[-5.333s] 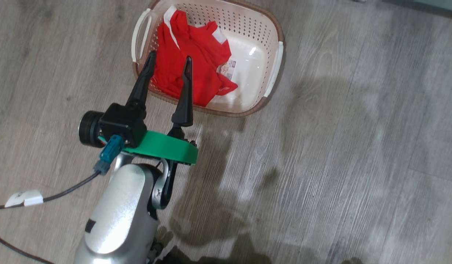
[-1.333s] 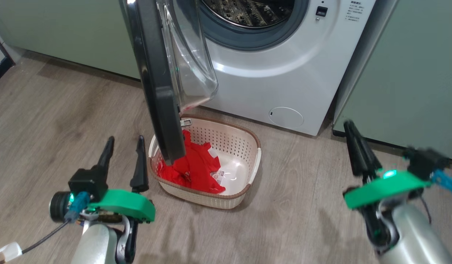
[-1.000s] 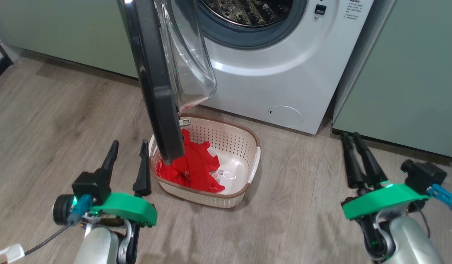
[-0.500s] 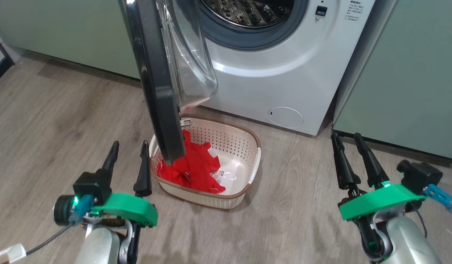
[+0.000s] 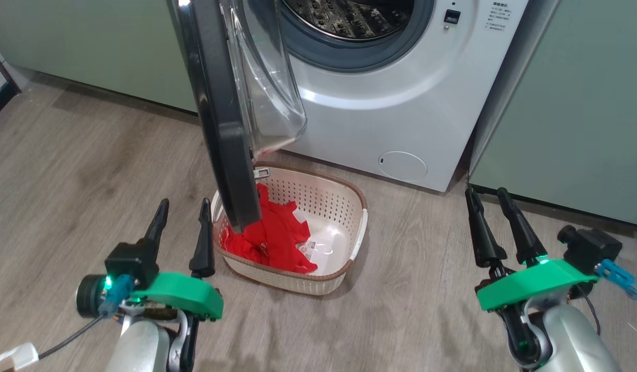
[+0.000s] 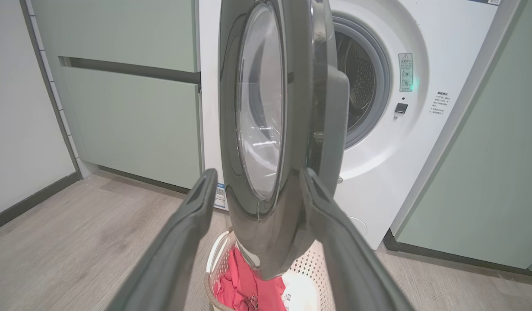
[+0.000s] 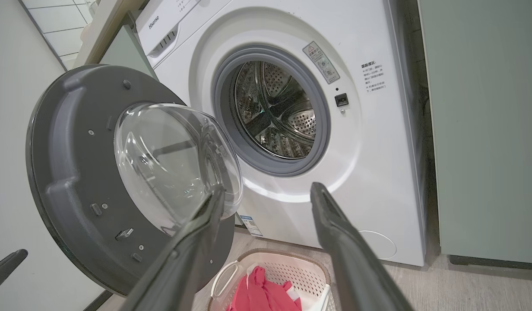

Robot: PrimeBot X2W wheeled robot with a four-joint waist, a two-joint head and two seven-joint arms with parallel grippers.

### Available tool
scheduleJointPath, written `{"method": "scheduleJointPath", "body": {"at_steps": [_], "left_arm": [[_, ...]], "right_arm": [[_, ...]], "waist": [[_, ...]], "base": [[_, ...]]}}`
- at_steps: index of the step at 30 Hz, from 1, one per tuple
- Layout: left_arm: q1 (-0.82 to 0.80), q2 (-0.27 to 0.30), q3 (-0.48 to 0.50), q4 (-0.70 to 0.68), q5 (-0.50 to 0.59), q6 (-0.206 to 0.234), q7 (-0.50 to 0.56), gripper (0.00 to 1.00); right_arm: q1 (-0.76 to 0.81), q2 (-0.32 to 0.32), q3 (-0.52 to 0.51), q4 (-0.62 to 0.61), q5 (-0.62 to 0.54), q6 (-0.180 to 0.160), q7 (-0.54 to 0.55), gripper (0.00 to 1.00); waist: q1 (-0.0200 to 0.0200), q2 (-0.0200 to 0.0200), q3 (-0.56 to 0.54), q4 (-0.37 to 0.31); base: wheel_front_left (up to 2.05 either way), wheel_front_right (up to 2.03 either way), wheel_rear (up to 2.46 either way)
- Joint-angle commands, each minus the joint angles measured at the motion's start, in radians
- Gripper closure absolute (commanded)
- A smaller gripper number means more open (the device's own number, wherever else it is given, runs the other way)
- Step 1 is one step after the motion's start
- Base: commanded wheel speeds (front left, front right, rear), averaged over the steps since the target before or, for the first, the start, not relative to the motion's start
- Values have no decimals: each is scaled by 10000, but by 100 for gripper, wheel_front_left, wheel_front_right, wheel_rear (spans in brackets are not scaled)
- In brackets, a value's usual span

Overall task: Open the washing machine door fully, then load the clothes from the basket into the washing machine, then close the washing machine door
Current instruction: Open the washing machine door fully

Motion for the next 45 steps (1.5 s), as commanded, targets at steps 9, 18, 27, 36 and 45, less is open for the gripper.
{"method": "scheduleJointPath", "body": {"at_steps": [9,18,27,36,45], "left_arm": [[-304,98,288,-347,55,61,-95,0],[-268,98,287,-322,15,-8,-95,100],[-383,98,480,-841,-49,121,-95,100],[-1893,98,1316,-3272,136,683,-95,100],[-3258,98,734,-3979,345,644,-95,100]], "right_arm": [[-281,-81,190,-308,-42,2,-91,0],[-279,-63,210,-280,-48,2,-91,0],[-282,-61,276,-238,-56,2,-91,0],[-374,-130,405,-207,-47,2,-91,0],[-539,-94,542,-274,-118,2,-91,0]], "waist": [[0,-1,-6,24],[0,-1,-33,17],[0,-1,-43,-45],[0,-1,53,-228],[0,-1,236,-630]], "base": [[0,0,0],[0,0,0],[0,0,0],[0,0,0],[0,0,0]]}}
